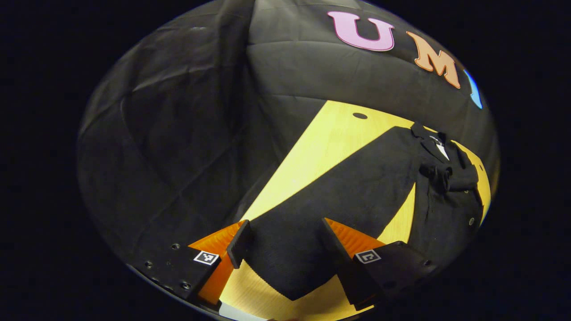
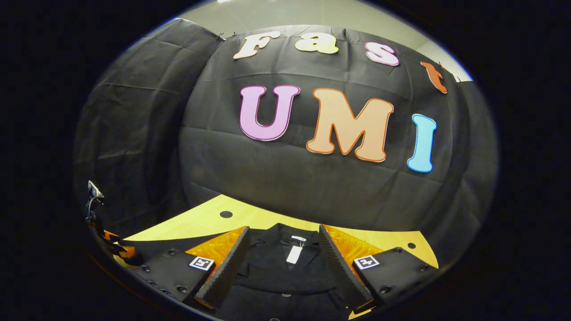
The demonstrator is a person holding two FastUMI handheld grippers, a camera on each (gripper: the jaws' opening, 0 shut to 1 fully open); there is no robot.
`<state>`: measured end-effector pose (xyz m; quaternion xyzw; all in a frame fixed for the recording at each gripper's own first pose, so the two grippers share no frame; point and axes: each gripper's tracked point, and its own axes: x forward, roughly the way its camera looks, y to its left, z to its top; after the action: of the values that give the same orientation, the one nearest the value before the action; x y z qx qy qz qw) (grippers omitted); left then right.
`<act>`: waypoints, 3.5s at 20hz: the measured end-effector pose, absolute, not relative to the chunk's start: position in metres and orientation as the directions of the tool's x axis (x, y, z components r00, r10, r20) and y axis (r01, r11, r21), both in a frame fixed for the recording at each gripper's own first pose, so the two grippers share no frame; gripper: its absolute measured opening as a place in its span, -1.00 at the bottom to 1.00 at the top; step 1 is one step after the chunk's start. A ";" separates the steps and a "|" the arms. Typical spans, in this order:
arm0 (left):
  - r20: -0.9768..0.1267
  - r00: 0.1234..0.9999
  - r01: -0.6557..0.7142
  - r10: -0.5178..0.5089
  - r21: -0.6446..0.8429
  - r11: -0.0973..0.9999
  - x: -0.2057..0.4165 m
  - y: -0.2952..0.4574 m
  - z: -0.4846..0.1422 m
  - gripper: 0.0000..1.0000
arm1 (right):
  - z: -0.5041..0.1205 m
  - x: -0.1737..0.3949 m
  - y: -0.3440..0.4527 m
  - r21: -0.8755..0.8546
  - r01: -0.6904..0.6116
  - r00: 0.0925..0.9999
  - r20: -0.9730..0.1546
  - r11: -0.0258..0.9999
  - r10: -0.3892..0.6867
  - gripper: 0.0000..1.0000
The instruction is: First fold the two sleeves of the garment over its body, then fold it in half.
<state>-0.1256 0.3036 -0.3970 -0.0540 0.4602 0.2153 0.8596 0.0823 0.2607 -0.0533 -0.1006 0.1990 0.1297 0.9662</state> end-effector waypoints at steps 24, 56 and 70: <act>-0.613 0.761 -0.203 0.214 0.088 0.975 0.007 0.220 -0.261 -1.00 | -0.048 0.047 0.198 -0.045 -0.207 0.903 -0.393 0.977 0.173 1.00; -0.496 0.788 0.398 -0.364 -0.041 0.917 0.158 -0.149 -0.260 0.33 | -0.094 0.004 -0.003 -0.021 0.020 0.867 -0.497 1.000 -0.028 0.96; -0.336 0.940 0.095 -0.064 0.075 0.993 0.058 0.004 -0.178 0.86 | -0.085 -0.025 0.018 -0.024 -0.067 0.884 -0.465 0.997 0.048 0.96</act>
<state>0.0577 0.0043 -0.1784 0.0453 0.1690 -0.0404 0.9838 -0.0250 0.0181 -0.0850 -0.0195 0.2392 0.0296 0.9703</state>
